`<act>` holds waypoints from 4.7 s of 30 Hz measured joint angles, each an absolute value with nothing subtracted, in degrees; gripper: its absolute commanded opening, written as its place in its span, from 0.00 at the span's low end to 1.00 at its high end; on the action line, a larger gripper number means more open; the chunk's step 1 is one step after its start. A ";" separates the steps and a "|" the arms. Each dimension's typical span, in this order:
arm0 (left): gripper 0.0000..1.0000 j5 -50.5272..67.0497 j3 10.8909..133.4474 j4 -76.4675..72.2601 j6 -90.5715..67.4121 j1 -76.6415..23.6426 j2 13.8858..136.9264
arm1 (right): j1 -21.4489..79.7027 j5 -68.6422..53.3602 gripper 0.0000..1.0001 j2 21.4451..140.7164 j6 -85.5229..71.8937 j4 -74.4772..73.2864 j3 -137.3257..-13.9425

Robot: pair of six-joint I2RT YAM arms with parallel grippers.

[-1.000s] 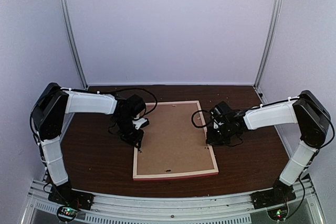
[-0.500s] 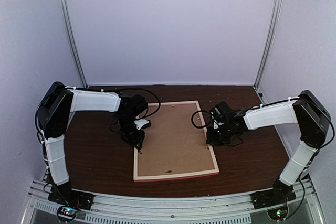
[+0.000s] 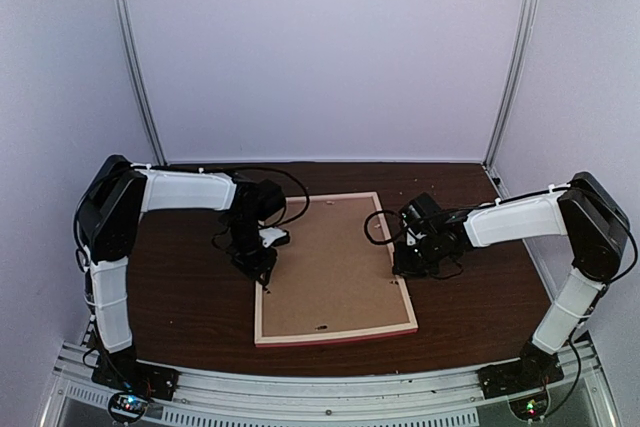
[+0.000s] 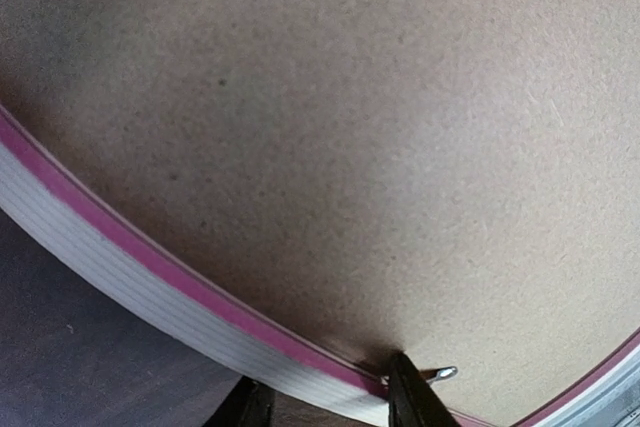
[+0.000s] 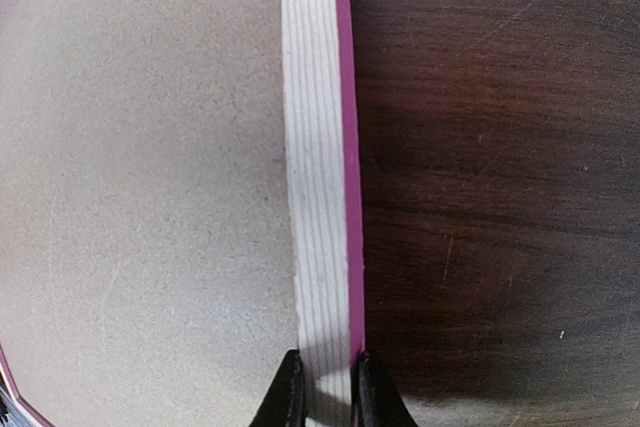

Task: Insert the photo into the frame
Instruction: Press the fastener onto the backboard.

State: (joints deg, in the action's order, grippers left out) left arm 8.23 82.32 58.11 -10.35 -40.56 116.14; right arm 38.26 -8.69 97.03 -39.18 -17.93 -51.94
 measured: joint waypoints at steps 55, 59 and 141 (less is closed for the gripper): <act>0.68 15.07 99.02 56.97 -21.17 -32.38 127.00 | 37.93 -8.10 0.23 96.82 -38.92 -19.14 -52.51; 0.72 14.02 94.63 54.04 -21.37 -32.80 124.03 | 37.56 -9.37 0.33 97.17 -38.92 -20.03 -53.01; 0.68 12.01 80.23 52.99 -13.45 -36.67 115.20 | 33.71 -11.97 0.01 102.45 -34.81 -23.38 -60.38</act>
